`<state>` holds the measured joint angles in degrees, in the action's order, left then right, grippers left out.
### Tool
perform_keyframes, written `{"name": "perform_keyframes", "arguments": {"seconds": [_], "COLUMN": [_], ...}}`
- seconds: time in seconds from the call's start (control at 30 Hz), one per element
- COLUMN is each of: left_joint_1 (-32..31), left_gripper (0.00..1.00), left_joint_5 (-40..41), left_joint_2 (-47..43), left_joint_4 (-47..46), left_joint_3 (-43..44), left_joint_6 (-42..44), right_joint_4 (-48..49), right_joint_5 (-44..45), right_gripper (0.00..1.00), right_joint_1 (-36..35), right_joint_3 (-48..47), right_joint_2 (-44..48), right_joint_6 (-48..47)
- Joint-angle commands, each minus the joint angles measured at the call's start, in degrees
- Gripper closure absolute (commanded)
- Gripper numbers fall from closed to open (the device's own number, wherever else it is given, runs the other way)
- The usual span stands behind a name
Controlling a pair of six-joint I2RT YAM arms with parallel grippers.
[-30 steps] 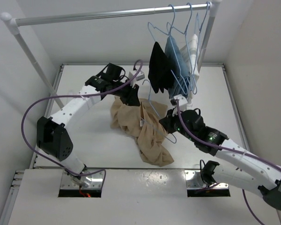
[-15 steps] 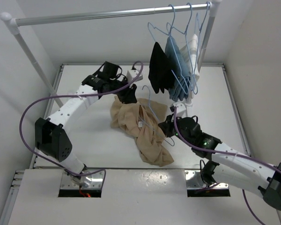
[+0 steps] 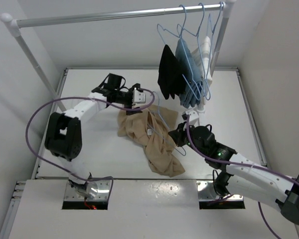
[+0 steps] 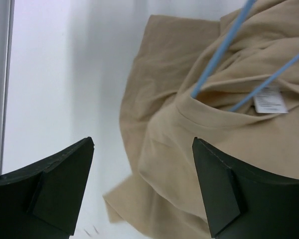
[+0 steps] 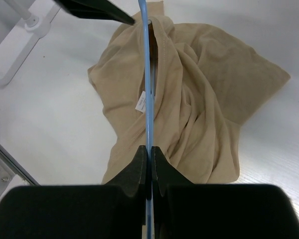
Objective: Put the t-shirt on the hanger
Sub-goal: Place tshirt on hanger
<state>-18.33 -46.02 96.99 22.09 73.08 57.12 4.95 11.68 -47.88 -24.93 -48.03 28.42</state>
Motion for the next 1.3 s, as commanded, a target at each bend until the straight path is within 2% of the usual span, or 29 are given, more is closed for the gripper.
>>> {"name": "perform_keyframes", "arguments": {"seconds": [0.0,0.07,0.17,0.23,0.37,0.5,0.57,0.7,0.73,0.77,1.0,1.17,1.27], "left_joint_1": [-1.27,-1.27,-1.80,-2.50,-3.03,-4.17,-4.70,-5.32,-5.32,-5.84,-5.84,-6.36,-6.99], "left_gripper": [0.14,0.14,0.20,0.29,0.40,0.52,0.62,0.83,0.91,0.93,0.93,0.80,0.80], "left_joint_5": [-5.92,-5.92,-6.71,-7.24,-8.38,-7.25,-6.72,-9.51,-10.05,-10.58,-15.76,-19.10,-19.11], "left_joint_2": [4.51,6.97,12.77,15.41,18.67,21.56,22.44,21.93,21.93,21.14,16.58,12.70,11.91], "left_joint_4": [0.49,2.60,13.83,21.75,30.45,43.96,48.12,49.28,49.28,49.28,52.36,52.36,52.36], "left_joint_3": [5.66,8.12,14.80,19.35,22.28,24.39,25.53,26.06,26.06,26.06,27.64,27.12,26.07], "left_joint_6": [10.28,11.16,18.01,20.73,28.55,39.01,44.10,44.65,44.13,44.13,42.20,40.27,39.04], "right_joint_4": [4.45,3.84,3.22,2.61,1.99,1.99,1.99,2.52,2.52,2.52,3.83,3.84,4.37], "right_joint_5": [-0.78,-0.78,-0.78,-0.78,-0.26,-0.26,-0.26,-0.26,-0.26,-0.26,-0.26,-0.26,-0.78], "right_gripper": [1.00,1.00,1.00,1.00,1.00,1.00,1.00,1.00,1.00,1.00,1.00,1.00,1.00], "right_joint_1": [-0.11,-0.11,-0.11,-0.11,-0.11,-0.11,-0.11,-0.11,-0.11,-0.11,-0.11,-0.11,-0.11], "right_joint_3": [-0.03,-0.03,-0.56,-1.18,-2.41,-2.41,-2.41,-2.93,-2.93,-2.93,-3.46,-3.99,-4.60], "right_joint_2": [0.83,1.36,1.36,1.36,0.75,0.22,-0.39,-1.62,-1.63,-2.15,-2.68,-3.91,-5.06], "right_joint_6": [-0.56,-0.56,-1.61,-2.14,-2.76,-3.29,-3.29,-3.29,-3.81,-3.82,-3.82,-4.42,-4.43]}}
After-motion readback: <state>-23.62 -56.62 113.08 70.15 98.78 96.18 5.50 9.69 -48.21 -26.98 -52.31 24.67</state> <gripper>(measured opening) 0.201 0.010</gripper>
